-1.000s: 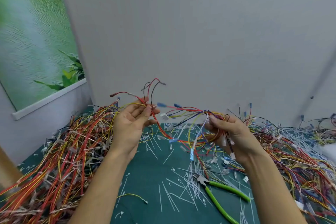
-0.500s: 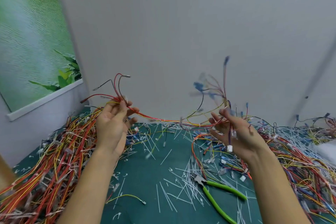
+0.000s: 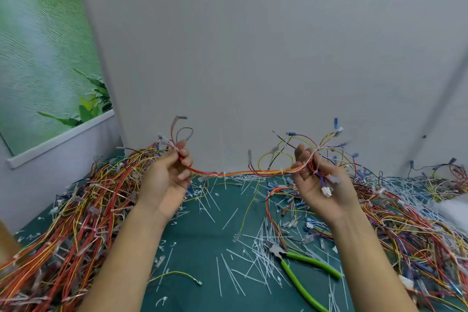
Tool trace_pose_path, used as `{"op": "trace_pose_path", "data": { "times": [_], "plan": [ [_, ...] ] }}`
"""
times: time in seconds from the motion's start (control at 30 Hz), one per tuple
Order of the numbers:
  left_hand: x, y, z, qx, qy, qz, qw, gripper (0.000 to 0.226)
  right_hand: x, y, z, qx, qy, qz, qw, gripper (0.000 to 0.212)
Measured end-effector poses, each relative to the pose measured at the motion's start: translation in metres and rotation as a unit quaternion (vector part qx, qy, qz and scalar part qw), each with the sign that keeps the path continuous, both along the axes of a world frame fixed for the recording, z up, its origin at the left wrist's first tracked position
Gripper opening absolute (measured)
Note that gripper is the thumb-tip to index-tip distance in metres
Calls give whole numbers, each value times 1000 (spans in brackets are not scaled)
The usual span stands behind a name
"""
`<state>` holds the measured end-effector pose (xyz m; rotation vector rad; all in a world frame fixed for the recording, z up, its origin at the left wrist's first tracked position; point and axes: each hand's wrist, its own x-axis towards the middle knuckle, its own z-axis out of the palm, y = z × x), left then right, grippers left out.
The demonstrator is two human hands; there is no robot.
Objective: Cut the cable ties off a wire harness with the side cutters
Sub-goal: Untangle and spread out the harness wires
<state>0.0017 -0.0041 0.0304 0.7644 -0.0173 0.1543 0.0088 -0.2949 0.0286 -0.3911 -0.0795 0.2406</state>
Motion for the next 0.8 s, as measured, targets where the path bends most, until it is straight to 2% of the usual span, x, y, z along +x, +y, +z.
{"op": "trace_pose_path", "data": {
  "times": [0.03,0.1,0.13,0.23,0.4,0.53,0.6,0.7,0.8],
  "plan": [
    [0,-2,-1,8,7,-5,1000,23,-1,0,0,-4,-12,4,1000,14],
    [-1,-7,-1,25,17,-12,999,24,1,-2,-3,-14,-35,9,999,41],
    [-1,-9,-1,33,18,-15,999,24,2,-3,-4,-28,-43,8,999,44],
    [-2,-15,-2,54,16,-17,998,25,4,-4,-5,-82,-63,-4,995,31],
    [-6,-24,0,83,-13,-8,996,19,8,-3,-5,-207,-98,-67,971,24],
    [-8,-30,-5,153,-39,25,987,12,4,-2,-5,-351,-149,-168,909,22],
    [-7,-32,-7,160,-34,54,985,17,-2,2,-3,-407,-176,-202,873,22],
    [-3,-35,-10,177,-35,92,979,25,-10,8,1,-493,-226,-249,803,21],
    [-3,-35,-11,196,-53,102,974,24,-16,14,5,-550,-259,-283,742,20]
  ]
}}
